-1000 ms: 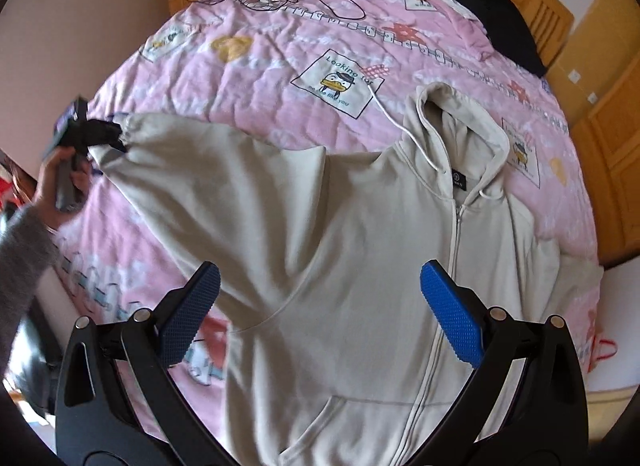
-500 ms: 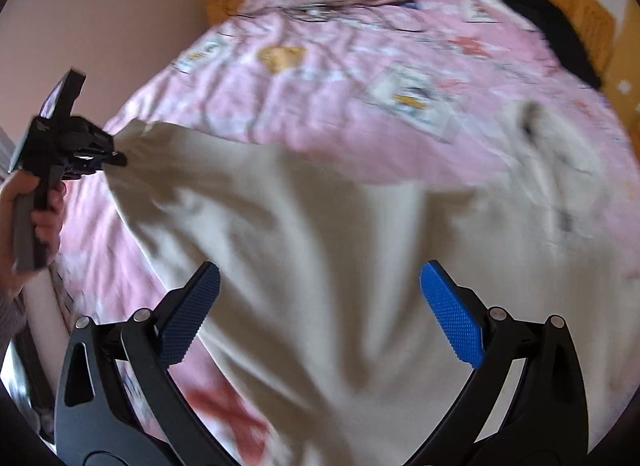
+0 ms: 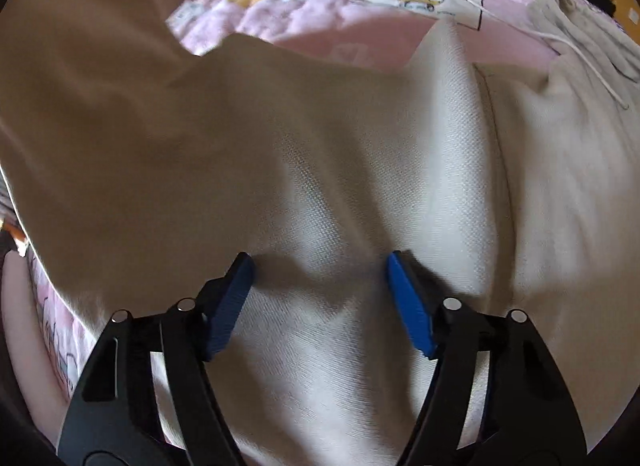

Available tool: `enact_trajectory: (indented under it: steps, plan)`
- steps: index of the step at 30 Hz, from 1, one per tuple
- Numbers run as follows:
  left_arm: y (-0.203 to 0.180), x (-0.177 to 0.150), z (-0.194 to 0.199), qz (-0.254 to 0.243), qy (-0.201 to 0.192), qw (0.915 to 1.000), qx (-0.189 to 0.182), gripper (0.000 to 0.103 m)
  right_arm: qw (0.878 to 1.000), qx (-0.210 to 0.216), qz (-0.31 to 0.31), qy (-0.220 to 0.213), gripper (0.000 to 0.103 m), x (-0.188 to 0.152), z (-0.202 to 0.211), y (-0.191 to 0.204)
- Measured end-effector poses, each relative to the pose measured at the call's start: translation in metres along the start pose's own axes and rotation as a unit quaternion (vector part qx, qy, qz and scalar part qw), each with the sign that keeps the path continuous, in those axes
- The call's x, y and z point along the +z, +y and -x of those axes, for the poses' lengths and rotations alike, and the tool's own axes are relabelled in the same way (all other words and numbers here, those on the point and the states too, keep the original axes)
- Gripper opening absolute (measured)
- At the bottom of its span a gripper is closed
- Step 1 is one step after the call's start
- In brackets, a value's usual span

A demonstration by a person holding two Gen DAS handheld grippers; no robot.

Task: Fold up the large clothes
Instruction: 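Grasp the hoodie sleeve cuff with the left gripper and lift it, then carry the sleeve across the hoodie body with the left gripper and release it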

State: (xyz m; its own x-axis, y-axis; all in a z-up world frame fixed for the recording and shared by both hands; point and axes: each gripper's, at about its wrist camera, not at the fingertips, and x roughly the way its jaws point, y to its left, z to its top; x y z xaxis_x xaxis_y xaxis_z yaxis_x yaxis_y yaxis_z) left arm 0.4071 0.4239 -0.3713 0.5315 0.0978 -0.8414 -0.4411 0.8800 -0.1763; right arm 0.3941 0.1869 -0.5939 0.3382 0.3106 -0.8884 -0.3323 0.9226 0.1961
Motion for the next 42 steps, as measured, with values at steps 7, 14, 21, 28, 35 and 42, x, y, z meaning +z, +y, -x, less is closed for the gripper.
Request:
enact_trajectory:
  steps: [7,14,21,28,35,42]
  plan:
    - [-0.099,-0.036,0.049,-0.056,-0.028,0.9973,-0.038,0.013,0.998,0.056,-0.032,-0.012,0.066,-0.008,0.049,-0.052]
    - [-0.208,-0.094,0.078,-0.124,-0.024,0.9837,-0.128,0.013,0.997,0.001,-0.063,-0.033,0.068,-0.015,0.119,-0.154]
    - [-0.305,-0.174,0.046,-0.161,0.043,0.9695,-0.180,0.013,0.990,-0.057,-0.122,-0.037,0.068,-0.029,0.162,-0.270]
    - [-0.383,-0.266,-0.006,-0.200,0.077,0.9565,-0.198,0.013,0.986,-0.102,-0.131,-0.034,0.068,-0.052,0.190,-0.357]
    - [-0.408,-0.316,-0.066,-0.197,0.158,0.9378,-0.238,0.043,0.979,-0.162,-0.119,0.029,0.068,-0.083,0.181,-0.402]
    - [-0.390,-0.297,-0.056,-0.158,0.189,0.9284,-0.278,0.087,0.969,-0.180,-0.160,0.046,0.068,-0.104,0.198,-0.429]
